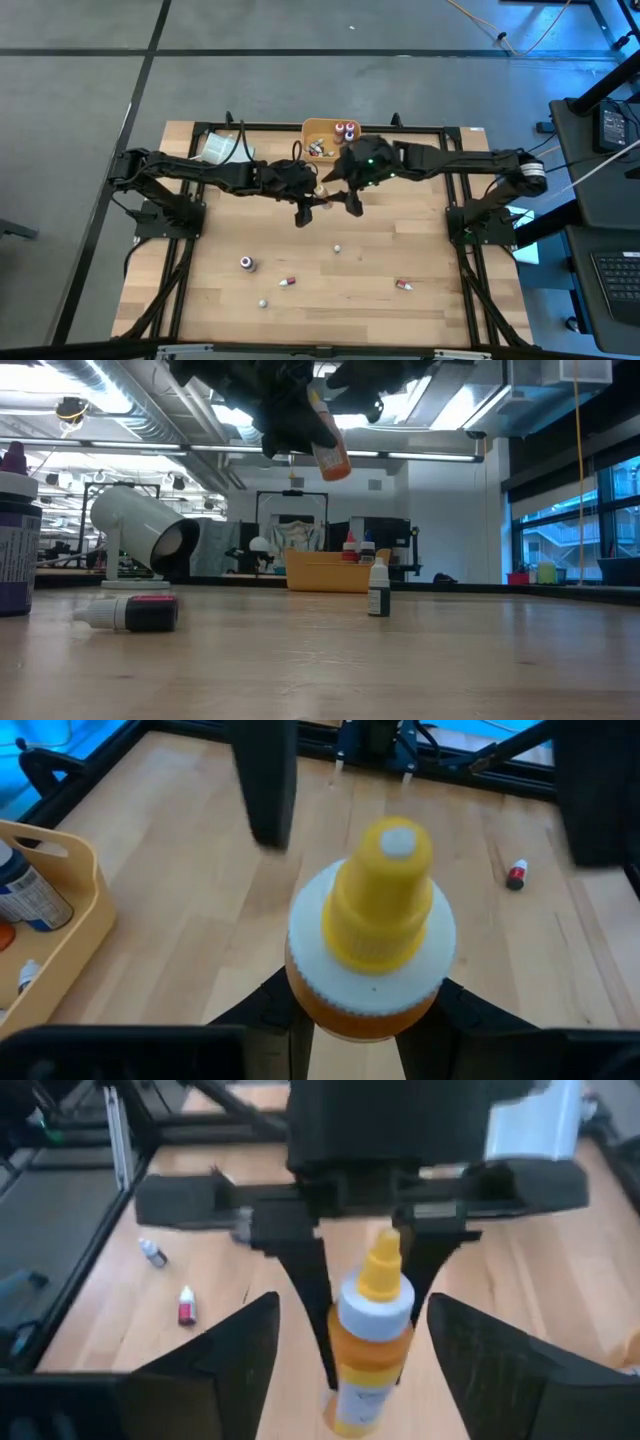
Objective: Pick & Place food coloring
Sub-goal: Put the yellow food coloring bottle into the yellow bin
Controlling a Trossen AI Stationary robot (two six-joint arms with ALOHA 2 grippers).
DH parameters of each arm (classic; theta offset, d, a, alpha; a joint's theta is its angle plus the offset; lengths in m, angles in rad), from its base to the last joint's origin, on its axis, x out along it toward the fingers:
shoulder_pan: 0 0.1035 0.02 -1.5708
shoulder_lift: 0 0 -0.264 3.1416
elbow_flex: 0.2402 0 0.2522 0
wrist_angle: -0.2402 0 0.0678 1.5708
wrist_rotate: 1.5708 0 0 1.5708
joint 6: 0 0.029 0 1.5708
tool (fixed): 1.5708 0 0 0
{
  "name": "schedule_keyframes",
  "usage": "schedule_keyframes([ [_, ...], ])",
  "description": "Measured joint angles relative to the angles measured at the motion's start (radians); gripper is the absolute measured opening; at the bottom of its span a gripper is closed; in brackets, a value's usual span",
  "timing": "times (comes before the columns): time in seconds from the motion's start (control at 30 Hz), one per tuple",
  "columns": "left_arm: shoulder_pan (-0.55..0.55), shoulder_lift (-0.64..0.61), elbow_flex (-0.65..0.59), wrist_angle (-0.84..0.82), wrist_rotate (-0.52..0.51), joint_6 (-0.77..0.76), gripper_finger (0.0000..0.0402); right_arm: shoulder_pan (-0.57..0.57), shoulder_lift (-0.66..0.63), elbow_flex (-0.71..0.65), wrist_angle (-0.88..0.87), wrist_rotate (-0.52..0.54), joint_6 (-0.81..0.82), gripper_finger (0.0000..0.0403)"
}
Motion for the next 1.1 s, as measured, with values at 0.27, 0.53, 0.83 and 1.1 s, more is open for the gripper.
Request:
schedule_keyframes([
  [0.27, 0.0, 0.0, 0.0, 0.009, -0.003, 0.001, 0.0102, -0.001, 0.061, 0.045, -0.037, 0.008, -0.016, 0.0224],
  [0.53, 0.0, 0.0, 0.0, 0.027, -0.024, 0.003, 0.0102, -0.001, 0.076, 0.045, 0.001, 0.009, -0.017, 0.02],
  [0.83, 0.0, 0.0, 0.0, 0.029, -0.025, 0.004, 0.0105, -0.001, 0.078, 0.045, 0.0, 0.01, -0.016, 0.0135],
  [1.1, 0.0, 0.0, 0.0, 0.03, -0.026, 0.006, 0.0141, -0.001, 0.074, 0.045, 0.0, 0.04, -0.017, 0.0123],
])
